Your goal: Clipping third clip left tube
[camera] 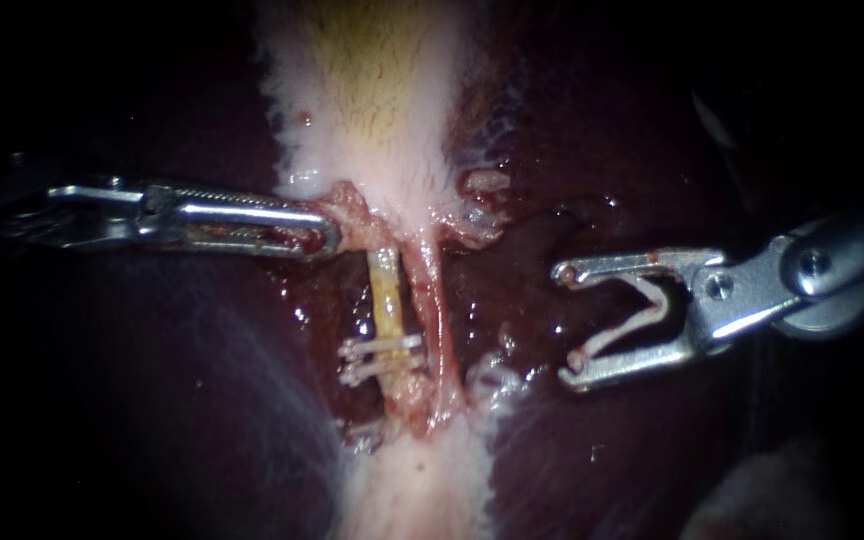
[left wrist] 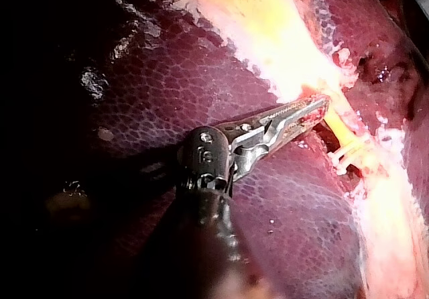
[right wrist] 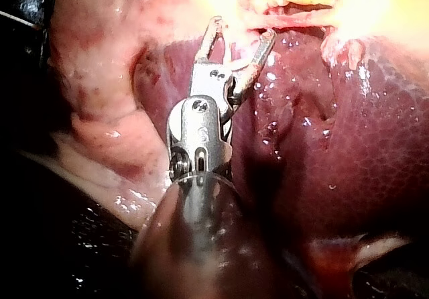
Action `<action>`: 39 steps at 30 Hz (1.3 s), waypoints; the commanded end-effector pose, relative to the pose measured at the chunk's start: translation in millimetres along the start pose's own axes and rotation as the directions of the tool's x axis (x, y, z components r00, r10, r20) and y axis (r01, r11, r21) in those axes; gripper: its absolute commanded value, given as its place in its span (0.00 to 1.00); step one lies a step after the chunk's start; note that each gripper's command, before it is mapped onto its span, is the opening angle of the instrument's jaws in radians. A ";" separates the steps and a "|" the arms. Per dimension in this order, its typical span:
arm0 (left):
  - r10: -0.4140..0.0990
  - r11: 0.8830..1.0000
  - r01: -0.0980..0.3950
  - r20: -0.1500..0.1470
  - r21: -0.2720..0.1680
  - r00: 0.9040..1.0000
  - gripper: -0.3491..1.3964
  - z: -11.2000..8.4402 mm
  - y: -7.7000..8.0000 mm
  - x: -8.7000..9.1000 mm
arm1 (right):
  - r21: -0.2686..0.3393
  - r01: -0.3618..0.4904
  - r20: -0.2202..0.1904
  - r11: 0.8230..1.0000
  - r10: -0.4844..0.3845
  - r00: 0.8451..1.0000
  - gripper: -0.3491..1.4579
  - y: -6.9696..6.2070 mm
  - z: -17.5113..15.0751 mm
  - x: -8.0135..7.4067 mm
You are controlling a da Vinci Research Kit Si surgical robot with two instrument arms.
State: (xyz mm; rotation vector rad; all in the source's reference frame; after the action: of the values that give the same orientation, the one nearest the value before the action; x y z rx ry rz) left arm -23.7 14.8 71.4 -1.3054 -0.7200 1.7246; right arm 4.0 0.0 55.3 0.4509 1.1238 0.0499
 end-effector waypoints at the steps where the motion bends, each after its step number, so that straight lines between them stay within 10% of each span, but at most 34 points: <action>1: 0.000 1.000 0.000 0.000 0.000 1.000 0.00 -0.1 0.0 0.0 | 0.000 0.000 0.000 1.000 0.000 1.000 0.47 0.0 0.0 0.0; 8: -0.015 1.000 0.015 0.004 -0.002 1.000 0.00 -4.4 1.9 2.1 | -0.001 -0.001 0.000 1.000 0.001 1.000 0.47 0.1 0.0 0.1; 19: -0.004 1.000 0.005 -0.079 0.014 0.997 0.00 -12.5 5.2 9.8 | -0.001 -0.002 0.000 1.000 0.002 1.000 0.47 0.2 0.0 0.3; 29: 0.003 1.000 -0.001 -0.083 0.022 0.997 0.00 -11.7 5.8 8.4 | -0.006 -0.097 -0.015 0.995 0.097 0.995 0.47 0.7 2.1 1.6; 39: 0.011 1.000 -0.011 -0.078 0.009 0.997 0.00 -10.3 6.0 7.0 | -0.011 -0.284 -0.040 0.959 0.284 0.958 0.47 2.8 8.8 4.5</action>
State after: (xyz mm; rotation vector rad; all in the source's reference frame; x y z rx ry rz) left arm -16.3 17.6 60.1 -1.3657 -0.6605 1.6730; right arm 14.7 1.0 55.7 0.5977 1.0880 0.3273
